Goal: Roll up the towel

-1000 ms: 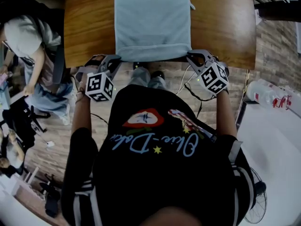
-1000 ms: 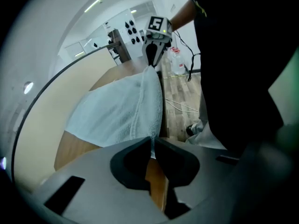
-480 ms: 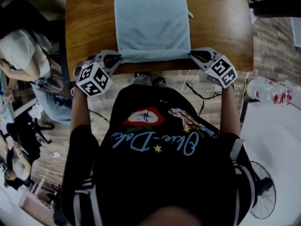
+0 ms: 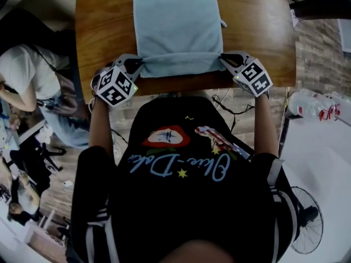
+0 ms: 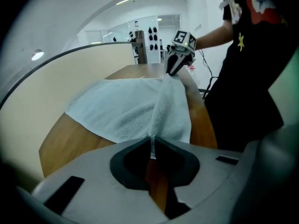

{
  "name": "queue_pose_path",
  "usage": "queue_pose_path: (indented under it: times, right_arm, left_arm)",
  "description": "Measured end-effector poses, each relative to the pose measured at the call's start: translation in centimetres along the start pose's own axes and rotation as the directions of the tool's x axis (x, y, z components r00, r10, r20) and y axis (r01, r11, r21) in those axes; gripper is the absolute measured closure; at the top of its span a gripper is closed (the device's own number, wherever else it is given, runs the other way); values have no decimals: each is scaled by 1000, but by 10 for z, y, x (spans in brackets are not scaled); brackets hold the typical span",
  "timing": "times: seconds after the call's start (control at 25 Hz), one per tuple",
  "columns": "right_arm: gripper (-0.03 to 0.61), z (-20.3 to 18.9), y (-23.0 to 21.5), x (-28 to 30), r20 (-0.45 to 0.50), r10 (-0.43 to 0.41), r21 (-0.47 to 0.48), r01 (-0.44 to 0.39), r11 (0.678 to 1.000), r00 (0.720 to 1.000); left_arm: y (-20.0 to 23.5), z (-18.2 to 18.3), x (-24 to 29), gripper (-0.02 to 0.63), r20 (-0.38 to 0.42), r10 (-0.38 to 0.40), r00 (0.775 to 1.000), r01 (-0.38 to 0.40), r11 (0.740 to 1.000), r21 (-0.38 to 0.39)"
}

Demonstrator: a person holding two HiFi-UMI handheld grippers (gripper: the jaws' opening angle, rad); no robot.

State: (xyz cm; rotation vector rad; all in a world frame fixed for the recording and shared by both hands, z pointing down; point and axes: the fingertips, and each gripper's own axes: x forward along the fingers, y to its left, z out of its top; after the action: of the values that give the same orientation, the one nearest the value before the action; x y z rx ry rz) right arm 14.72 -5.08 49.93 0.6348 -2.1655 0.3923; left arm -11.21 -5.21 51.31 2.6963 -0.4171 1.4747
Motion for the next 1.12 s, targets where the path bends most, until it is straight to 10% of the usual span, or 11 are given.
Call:
queue_pose_path:
  times: [0.68,0.96,1.12]
  right_arm:
    - [457,38,-12,-30,111,-80,-147,96,984,991]
    - [450,11,43,-19,-7,12,-419,-14,908,1000]
    - [446,-11,46,-3,-98,6,-488,-53,871,995]
  left_arm:
    - [25,-19,-49,390,50,285,957,-258,917,-304]
    - [-39,-6,-42,391,11,201,980,-201,980,-4]
    - [-63,-8,-12,401,-27,135,991,-134,990,36]
